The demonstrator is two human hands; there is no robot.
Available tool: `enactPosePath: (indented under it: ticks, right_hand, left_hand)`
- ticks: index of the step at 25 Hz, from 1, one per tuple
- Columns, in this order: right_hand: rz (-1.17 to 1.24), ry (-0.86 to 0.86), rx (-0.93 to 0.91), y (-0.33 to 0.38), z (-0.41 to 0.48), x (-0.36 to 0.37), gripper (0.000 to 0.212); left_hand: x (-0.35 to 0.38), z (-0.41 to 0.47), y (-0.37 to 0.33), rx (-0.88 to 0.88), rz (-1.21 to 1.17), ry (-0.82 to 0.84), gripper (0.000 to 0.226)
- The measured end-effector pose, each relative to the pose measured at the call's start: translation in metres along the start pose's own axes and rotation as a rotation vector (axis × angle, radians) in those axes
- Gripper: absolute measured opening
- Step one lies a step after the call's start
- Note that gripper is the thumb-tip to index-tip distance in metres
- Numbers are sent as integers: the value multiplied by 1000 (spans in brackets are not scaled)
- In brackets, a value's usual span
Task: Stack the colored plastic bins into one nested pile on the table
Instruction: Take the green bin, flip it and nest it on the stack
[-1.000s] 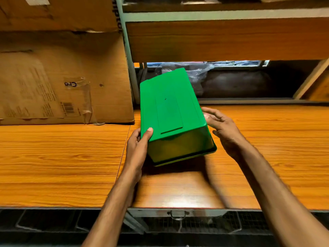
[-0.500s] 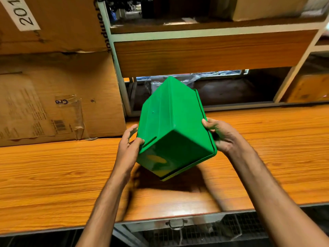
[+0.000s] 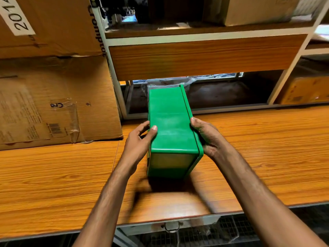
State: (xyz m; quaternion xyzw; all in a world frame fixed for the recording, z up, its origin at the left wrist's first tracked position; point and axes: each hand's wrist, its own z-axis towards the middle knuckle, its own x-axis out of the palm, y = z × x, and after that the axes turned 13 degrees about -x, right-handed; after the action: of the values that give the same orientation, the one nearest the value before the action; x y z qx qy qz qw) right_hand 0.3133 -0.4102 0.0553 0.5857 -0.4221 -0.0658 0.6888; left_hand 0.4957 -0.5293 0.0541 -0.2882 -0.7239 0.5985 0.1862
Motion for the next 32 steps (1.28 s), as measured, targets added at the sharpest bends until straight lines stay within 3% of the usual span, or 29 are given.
enactPosePath:
  ticks: [5, 9, 12, 17, 23, 32]
  right_hand:
    - [-107, -15, 94, -7, -2, 9, 34]
    - [-50, -19, 119, -15, 0, 16, 41]
    - [-144, 88, 112, -19, 0, 15, 40]
    - [-242, 224, 112, -22, 2, 13, 55]
    - [-444, 126, 35, -30, 4, 4, 56]
    - [-583, -187, 0, -67, 2, -13, 44]
  left_hand:
    - [1, 6, 10, -15, 171, -108, 47]
    - [0, 5, 15, 53, 436, -251, 39]
    - [11, -3, 4, 198, 562, -309, 32]
    - [37, -15, -20, 193, 769, -286, 53]
    - [6, -18, -34, 121, 686, -417, 41]
    - [-51, -10, -21, -36, 473, -380, 35]
